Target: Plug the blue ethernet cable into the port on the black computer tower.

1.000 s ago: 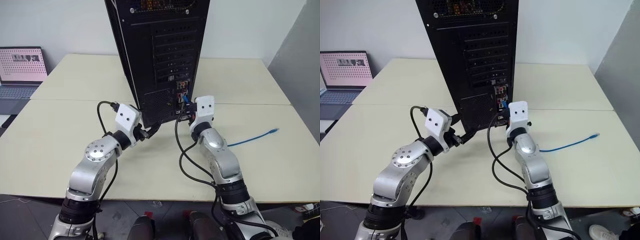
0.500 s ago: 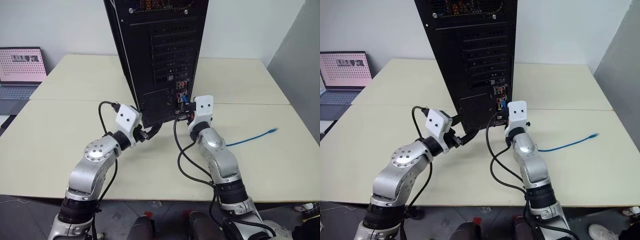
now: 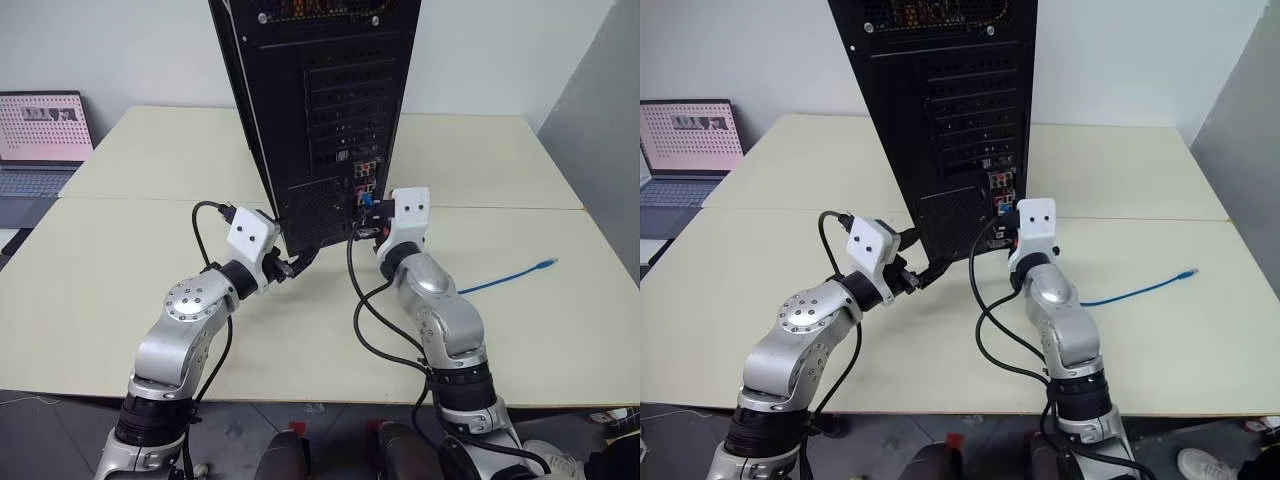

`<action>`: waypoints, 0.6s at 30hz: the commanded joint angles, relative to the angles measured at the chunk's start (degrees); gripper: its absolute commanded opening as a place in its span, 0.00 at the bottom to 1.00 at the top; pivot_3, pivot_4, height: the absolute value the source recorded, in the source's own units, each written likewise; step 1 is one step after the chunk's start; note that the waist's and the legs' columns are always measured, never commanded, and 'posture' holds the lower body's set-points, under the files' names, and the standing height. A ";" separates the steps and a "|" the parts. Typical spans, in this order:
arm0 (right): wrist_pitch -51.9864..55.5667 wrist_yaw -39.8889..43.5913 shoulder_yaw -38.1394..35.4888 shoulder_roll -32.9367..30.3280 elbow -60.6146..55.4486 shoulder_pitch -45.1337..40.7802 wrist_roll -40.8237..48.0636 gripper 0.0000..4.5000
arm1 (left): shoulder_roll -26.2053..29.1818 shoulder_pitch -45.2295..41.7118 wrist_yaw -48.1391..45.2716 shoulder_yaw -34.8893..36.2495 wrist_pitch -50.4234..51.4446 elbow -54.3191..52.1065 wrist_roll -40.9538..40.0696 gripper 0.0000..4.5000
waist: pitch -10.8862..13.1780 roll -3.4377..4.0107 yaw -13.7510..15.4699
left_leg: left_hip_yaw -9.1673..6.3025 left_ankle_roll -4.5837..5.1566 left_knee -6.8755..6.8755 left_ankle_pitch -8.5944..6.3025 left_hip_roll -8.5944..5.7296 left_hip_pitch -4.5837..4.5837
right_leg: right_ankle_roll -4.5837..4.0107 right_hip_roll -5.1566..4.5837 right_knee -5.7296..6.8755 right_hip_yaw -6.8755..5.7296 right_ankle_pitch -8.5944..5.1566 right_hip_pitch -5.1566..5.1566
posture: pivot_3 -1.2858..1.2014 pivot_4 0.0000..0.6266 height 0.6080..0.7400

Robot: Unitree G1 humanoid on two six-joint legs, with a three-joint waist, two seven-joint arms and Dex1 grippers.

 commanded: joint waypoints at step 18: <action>0.80 -1.19 -2.27 1.85 -2.72 -3.74 2.12 0.00 | 0.95 -0.53 -4.80 0.69 -3.21 -1.14 -0.50 0.81 | 0.00 0.00 -0.03 | -0.05 -0.18 0.05 0.11 0.04 -0.57 | -0.09 0.00 0.11 -0.04 0.07 -0.58 | 0.52 0.24 1.00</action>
